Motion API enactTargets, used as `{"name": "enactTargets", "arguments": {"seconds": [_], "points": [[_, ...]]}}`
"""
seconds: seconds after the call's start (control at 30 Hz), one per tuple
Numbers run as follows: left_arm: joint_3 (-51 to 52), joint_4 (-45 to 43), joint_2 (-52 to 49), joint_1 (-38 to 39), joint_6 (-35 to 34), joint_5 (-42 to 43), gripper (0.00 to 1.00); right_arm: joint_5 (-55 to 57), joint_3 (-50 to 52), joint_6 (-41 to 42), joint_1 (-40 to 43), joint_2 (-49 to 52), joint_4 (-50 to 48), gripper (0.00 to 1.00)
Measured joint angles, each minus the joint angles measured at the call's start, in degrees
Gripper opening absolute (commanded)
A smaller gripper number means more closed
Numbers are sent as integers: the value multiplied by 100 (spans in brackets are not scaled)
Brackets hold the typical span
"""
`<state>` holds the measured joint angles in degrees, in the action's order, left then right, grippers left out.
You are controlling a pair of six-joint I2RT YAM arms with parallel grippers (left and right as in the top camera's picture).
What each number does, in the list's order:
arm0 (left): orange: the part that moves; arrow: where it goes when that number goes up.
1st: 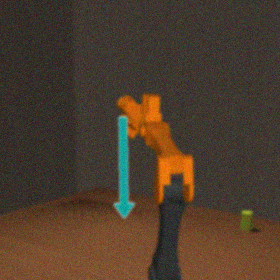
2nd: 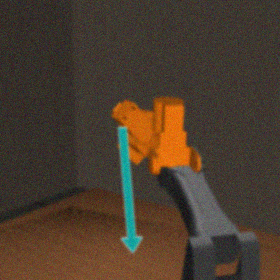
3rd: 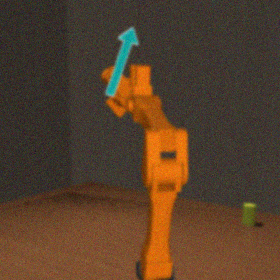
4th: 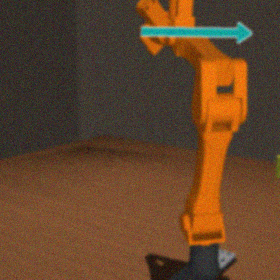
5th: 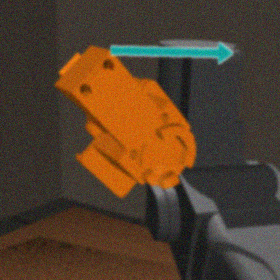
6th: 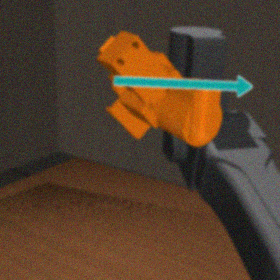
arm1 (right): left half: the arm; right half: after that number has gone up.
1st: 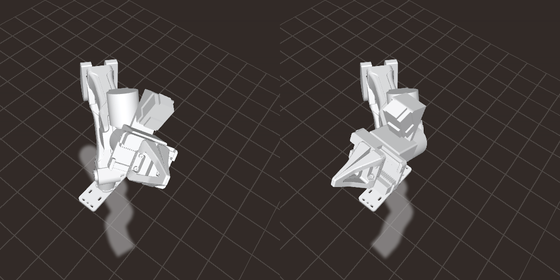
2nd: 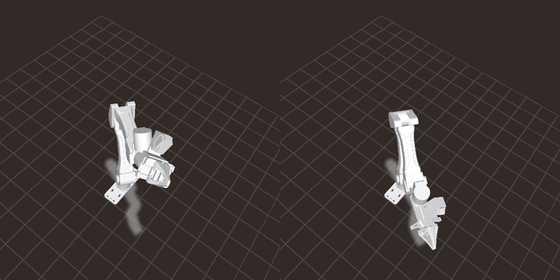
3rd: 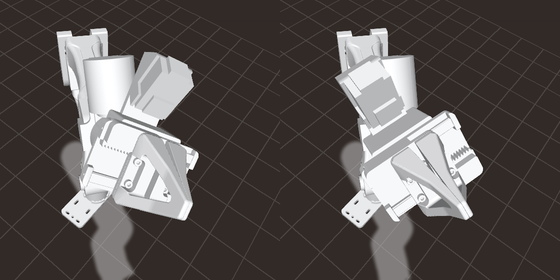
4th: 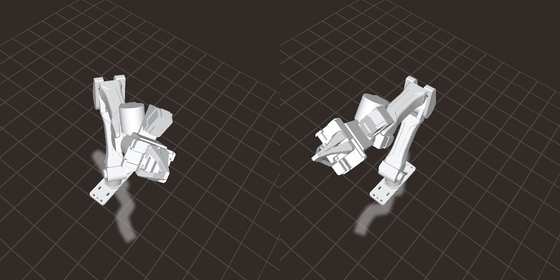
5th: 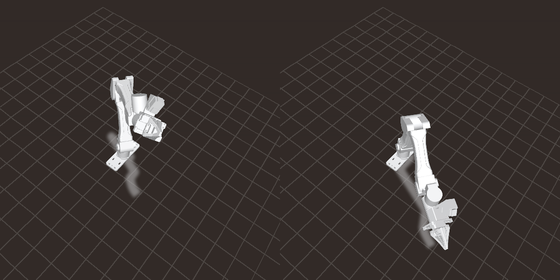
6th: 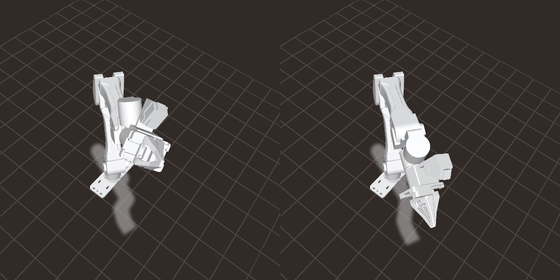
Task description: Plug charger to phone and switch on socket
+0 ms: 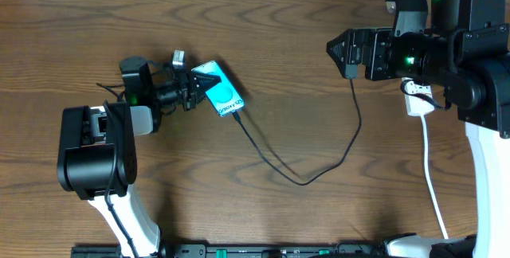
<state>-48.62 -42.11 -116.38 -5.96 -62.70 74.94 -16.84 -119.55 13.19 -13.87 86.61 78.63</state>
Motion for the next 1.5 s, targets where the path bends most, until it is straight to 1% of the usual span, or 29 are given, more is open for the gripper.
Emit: {"name": "enactTargets", "arguments": {"seconds": [0.13,0.27,0.5,0.9,1.0,1.07,1.2,1.23,1.3,1.5], "points": [[-4,680,0,0,146,-503,7,0,0,0,0,0,2,99],[0,1425,0,0,439,-1036,7,4,0,0,0,0,4,99],[0,2103,0,0,918,-1681,7,13,0,-2,0,0,4,99],[-94,2581,57,7,1613,-1980,7,15,0,-2,0,0,15,99],[-105,2669,79,7,1670,-2011,7,15,0,-2,0,0,20,99],[-109,2677,81,7,1696,-2020,8,15,0,-2,0,0,22,99],[-116,2717,81,7,1731,-2065,17,15,0,-2,0,0,22,99],[-114,2734,81,7,1731,-2087,25,15,0,-2,0,0,22,99],[-129,2715,96,7,1738,-2061,27,15,0,-2,0,0,24,99],[-138,2730,111,7,1733,-2074,27,15,0,-2,0,0,24,99]]}}
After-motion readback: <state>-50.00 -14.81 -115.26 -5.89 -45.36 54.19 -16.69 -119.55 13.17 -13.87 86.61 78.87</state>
